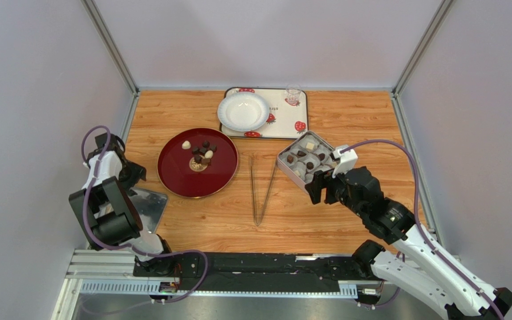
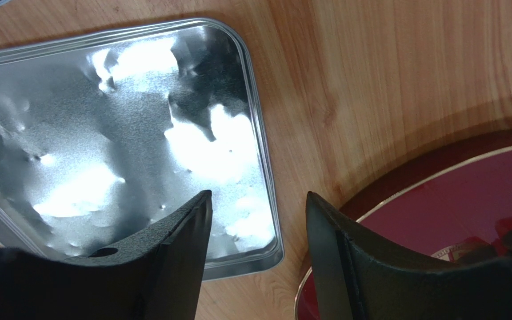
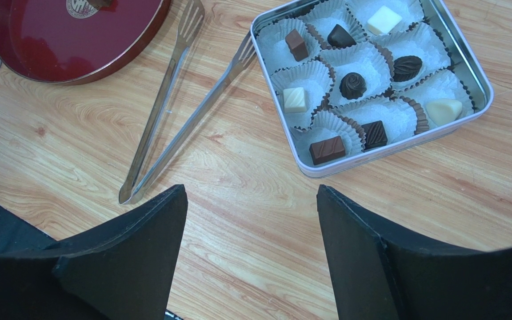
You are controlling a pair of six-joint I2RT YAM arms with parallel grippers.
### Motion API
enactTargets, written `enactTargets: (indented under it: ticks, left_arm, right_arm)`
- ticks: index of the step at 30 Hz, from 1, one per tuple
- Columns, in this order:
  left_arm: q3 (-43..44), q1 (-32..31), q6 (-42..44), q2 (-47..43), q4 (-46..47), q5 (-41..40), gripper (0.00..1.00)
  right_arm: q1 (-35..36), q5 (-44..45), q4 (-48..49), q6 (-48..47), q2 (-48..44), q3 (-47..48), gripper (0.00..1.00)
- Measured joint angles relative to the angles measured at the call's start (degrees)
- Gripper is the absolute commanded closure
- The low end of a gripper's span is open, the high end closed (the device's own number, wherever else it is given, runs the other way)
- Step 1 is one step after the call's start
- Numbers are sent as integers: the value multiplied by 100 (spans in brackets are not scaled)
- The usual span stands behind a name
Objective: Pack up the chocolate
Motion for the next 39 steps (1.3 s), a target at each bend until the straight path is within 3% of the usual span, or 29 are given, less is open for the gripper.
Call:
enactTargets:
  ticks: [7, 9, 16, 17, 22, 27, 29, 39]
  left_arm:
    - [116, -4, -33, 509, -24, -2, 43]
    - [157, -9, -35, 651, -24, -4, 51]
    - [203, -92, -39, 1108, -66, -66, 55]
    - [240, -109, -39, 1147, -118, -81, 61]
    - [306, -166, -70, 1198, -140, -87, 72]
    - [319, -234, -72, 1200, -164, -105, 96]
    - [330, -256, -87, 1202, -223, -136, 100]
    - [483, -321, -52, 520, -748, -295, 100]
  right_arm:
    - [-2, 68, 4, 0, 17, -2, 25]
    - [-2, 66, 13, 0, 39, -4, 25]
    - [-2, 70, 46, 0, 74, -4, 25]
    - [-2, 72, 46, 0, 72, -4, 25]
    - [-2, 107, 81, 0, 42, -28, 25]
    - [0, 107, 138, 0, -63, -87, 25]
    - [-2, 107, 144, 0, -101, -96, 25]
    - [-2, 107, 173, 0, -291, -98, 25]
